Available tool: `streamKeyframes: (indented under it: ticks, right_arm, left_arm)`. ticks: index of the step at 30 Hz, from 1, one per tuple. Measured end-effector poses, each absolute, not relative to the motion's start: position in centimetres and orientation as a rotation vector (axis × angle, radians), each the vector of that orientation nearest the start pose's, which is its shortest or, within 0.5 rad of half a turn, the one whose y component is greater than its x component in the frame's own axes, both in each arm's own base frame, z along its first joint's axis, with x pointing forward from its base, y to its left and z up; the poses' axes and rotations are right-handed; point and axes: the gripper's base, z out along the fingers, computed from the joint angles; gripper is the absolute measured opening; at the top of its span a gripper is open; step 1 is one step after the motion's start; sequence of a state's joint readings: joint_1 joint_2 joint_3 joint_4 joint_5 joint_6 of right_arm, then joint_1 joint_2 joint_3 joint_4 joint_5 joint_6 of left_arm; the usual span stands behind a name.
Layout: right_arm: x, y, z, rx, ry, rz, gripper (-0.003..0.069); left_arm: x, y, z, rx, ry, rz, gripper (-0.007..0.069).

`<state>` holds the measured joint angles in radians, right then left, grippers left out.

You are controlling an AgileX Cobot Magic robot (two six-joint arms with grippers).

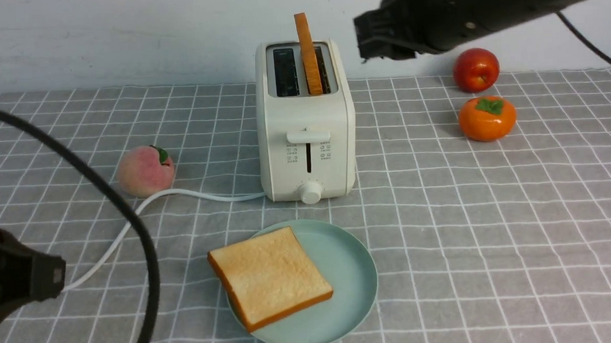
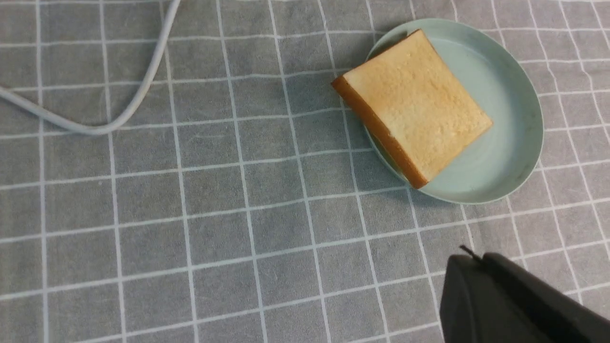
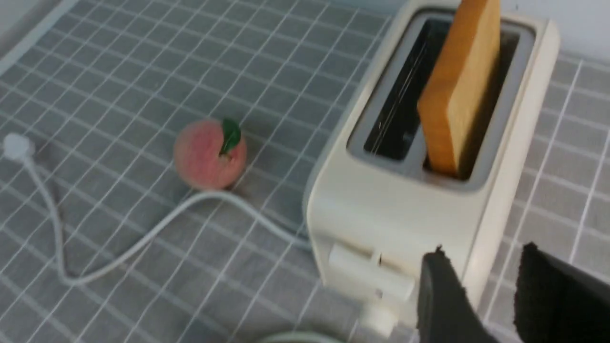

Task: Take toasted bread from bread machine on grey coffee table place on plate.
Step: 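Grasp the toast slice in the toaster and pull it up out of the slot with the right gripper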

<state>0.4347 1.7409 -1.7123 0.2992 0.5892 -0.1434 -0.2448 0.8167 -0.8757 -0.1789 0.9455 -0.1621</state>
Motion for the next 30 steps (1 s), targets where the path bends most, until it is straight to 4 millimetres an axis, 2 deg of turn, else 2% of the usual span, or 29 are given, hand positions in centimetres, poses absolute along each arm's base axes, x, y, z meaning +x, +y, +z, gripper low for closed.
streamKeyframes:
  ticks: [3,5,6,9,12,14,16,20,21,23,24,25,26,27,28,29,30]
  right_arm:
    - [40.0,19.9,37.1,-0.426,2.012,0.469,0.0399]
    - [41.3,20.4,36.5,-0.412,1.976,0.461,0.0463]
    - [42.5,20.8,35.3,-0.4,1.961,0.457,0.0514]
    - [44.2,21.4,33.8,-0.372,1.929,0.453,0.0586]
    - [45.6,22.0,31.7,-0.351,1.926,0.452,0.0613]
    - [46.3,22.3,30.3,-0.347,1.939,0.448,0.0608]
    - [46.7,22.4,29.7,-0.345,1.943,0.446,0.0598]
    - [47.3,22.6,28.5,-0.339,1.932,0.433,0.0524]
    - [47.4,22.6,28.5,-0.34,1.926,0.429,0.0488]
    - [47.5,22.6,28.6,-0.342,1.904,0.418,0.0363]
    - [47.6,22.6,28.6,-0.342,1.901,0.417,0.0347]
    - [47.6,22.6,28.7,-0.346,1.891,0.41,0.0253]
    - [47.3,22.4,29.6,-0.361,1.878,0.398,0.0113]
    - [47.1,22.3,30.2,-0.371,1.871,0.391,0.0087]
    - [46.5,22.1,31.5,-0.382,1.856,0.386,0.0094]
    - [46.5,22.1,31.5,-0.382,1.856,0.386,0.0094]
    - [45.5,21.6,33.9,-0.389,1.83,0.388,0.0104]
  left_arm:
    - [12.8,-4.6,34.9,0.047,2.389,-0.418,-0.0014]
    - [12.4,-4.5,35.0,0.05,2.389,-0.417,-0.0014]
    - [12.1,-4.4,35.0,0.053,2.395,-0.414,-0.0014]
    - [11.8,-4.3,35.0,0.058,2.404,-0.402,-0.0014]
    - [11.7,-4.2,34.9,0.061,2.427,-0.395,-0.0014]
    - [11.6,-4.2,34.8,0.062,2.438,-0.394,-0.0014]
    - [11.6,-4.2,34.8,0.056,2.442,-0.396,-0.0014]
    - [11.6,-4.2,34.7,0.027,2.449,-0.402,-0.0014]
    - [11.6,-4.2,34.7,0.019,2.449,-0.399,-0.0014]
    - [11.6,-4.1,34.7,0.012,2.45,-0.389,-0.0014]
    - [11.6,-4.0,34.7,0.011,2.449,-0.385,-0.0014]
    - [11.6,-4.0,34.7,0.01,2.449,-0.38,-0.0014]
    - [11.6,-4.0,34.7,0.008,2.45,-0.373,-0.0014]
    - [11.6,-3.9,34.7,0.009,2.451,-0.369,-0.0014]
    - [11.6,-3.9,34.7,0.009,2.452,-0.367,-0.0014]
    - [11.6,-3.9,34.7,0.009,2.452,-0.367,-0.0014]
    - [11.6,-3.9,34.7,0.01,2.452,-0.364,-0.0014]
